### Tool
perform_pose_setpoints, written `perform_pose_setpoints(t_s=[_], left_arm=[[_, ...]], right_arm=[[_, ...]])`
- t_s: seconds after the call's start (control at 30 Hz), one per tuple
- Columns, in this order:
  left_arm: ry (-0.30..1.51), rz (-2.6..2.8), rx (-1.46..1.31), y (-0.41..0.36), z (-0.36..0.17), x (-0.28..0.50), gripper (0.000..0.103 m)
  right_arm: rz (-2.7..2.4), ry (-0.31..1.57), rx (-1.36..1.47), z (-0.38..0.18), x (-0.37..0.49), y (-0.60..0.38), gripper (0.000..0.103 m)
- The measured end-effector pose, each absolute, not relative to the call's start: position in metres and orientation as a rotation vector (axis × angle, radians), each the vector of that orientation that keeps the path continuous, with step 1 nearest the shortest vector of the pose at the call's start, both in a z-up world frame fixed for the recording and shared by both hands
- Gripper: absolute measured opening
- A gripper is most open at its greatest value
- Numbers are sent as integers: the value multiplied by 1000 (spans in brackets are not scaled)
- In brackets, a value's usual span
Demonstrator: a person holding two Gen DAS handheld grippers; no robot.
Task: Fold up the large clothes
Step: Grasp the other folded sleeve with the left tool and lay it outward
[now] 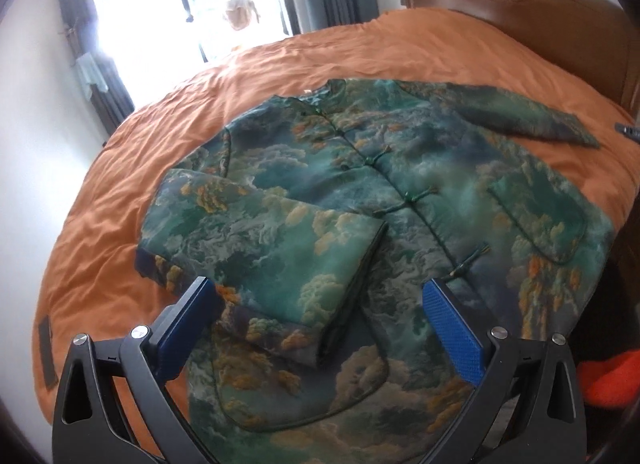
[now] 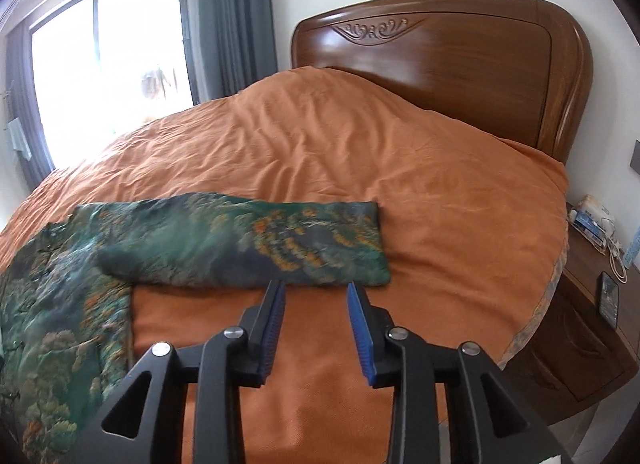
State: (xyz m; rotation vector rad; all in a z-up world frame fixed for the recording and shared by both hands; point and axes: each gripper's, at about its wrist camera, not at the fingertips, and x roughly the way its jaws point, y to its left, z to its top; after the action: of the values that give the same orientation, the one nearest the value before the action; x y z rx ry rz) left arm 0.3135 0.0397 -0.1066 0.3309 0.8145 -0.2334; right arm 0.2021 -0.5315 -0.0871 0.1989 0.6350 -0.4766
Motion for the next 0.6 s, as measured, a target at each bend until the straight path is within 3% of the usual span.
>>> perform_pose_setpoints(t_s=[0.3, 0.37, 0.4, 0.47, 0.5, 0.53, 0.6], left_arm=[[909, -312, 486, 35, -169, 357, 102], [921, -328, 491, 35, -178, 363, 96], [936, -344, 473, 37, -181, 365, 81], [973, -384, 404, 45, -181, 369, 63], [978, -393, 379, 48, -178, 368, 42], [978, -392, 364, 50, -172, 365, 14], [938, -341, 354, 61, -151, 359, 10]], right_arm=[[-225, 695, 189, -107, 204, -400, 40], [-185, 695, 191, -105, 206, -382, 40], [-172, 693, 188, -103, 206, -374, 40], [-144, 683, 174, -99, 204, -360, 40], [-136, 676, 162, -96, 203, -353, 40], [-132, 668, 147, -93, 202, -348, 40], [-124, 653, 122, -86, 198, -341, 40]])
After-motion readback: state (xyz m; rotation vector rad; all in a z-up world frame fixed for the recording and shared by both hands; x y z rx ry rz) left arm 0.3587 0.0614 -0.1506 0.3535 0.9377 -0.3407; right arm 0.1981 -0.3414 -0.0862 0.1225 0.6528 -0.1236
